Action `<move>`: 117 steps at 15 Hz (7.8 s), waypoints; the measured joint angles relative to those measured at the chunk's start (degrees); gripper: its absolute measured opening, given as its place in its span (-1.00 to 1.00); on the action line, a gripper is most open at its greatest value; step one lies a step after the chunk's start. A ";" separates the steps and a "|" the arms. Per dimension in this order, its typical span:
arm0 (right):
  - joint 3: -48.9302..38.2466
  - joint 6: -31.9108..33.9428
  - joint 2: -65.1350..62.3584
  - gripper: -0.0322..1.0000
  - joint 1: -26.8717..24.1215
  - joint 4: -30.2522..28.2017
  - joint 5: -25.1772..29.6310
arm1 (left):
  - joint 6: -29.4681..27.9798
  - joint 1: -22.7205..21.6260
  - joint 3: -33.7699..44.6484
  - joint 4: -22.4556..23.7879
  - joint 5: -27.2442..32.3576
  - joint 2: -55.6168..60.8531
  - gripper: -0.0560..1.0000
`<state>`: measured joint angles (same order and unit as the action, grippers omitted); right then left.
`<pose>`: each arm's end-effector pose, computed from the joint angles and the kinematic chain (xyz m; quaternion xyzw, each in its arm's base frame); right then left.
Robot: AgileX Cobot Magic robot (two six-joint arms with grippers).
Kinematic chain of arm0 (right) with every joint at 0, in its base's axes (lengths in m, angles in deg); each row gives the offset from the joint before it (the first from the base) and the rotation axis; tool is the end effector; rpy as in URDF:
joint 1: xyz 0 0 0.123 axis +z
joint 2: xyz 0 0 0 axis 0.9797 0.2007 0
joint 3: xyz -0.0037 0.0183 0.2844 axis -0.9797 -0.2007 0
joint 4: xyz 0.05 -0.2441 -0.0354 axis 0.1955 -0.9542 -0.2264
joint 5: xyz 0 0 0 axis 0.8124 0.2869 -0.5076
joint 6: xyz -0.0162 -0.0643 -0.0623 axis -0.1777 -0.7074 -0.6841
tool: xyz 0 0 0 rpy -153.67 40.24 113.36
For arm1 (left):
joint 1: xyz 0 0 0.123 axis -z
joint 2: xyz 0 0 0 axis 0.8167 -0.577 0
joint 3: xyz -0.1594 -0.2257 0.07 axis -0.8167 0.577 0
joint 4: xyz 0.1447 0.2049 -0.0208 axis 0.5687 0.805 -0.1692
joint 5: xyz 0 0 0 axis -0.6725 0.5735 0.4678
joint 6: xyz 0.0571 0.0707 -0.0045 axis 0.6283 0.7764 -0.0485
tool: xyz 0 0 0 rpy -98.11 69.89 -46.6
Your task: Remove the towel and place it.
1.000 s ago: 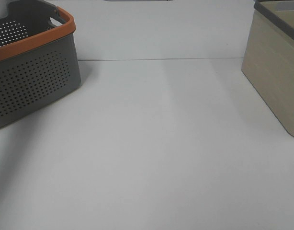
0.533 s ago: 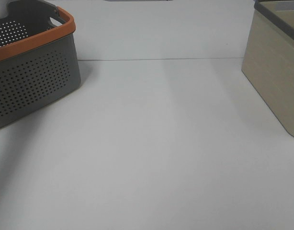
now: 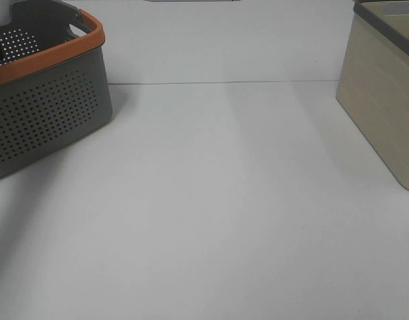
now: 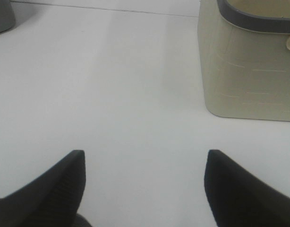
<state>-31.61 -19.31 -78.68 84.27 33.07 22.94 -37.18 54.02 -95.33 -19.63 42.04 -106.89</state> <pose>-0.0056 0.0018 0.2785 -0.0651 0.8468 0.0282 0.5272 0.4404 0.0135 0.2220 -0.6133 0.7299 -0.1547 0.2594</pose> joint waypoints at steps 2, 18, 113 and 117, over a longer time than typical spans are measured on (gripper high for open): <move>0.00 0.06 0.00 0.42 0.00 0.00 0.00 | -1.03 0.00 0.00 -0.29 -0.80 -0.69 0.32; 0.00 0.80 0.00 0.42 0.00 -0.06 0.00 | -5.04 0.00 0.00 -0.06 -2.35 -2.46 -0.09; -1.78 -67.72 69.56 0.36 50.59 76.32 -92.30 | 77.64 47.33 -40.97 7.51 31.11 -6.02 -0.89; -1.78 -41.25 79.76 0.36 58.73 58.04 -104.68 | 81.59 41.94 -41.02 -2.06 28.48 -4.98 -0.89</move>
<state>-33.39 -60.56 1.07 142.99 91.11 -81.74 44.41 95.96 -136.36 -21.69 70.52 -111.88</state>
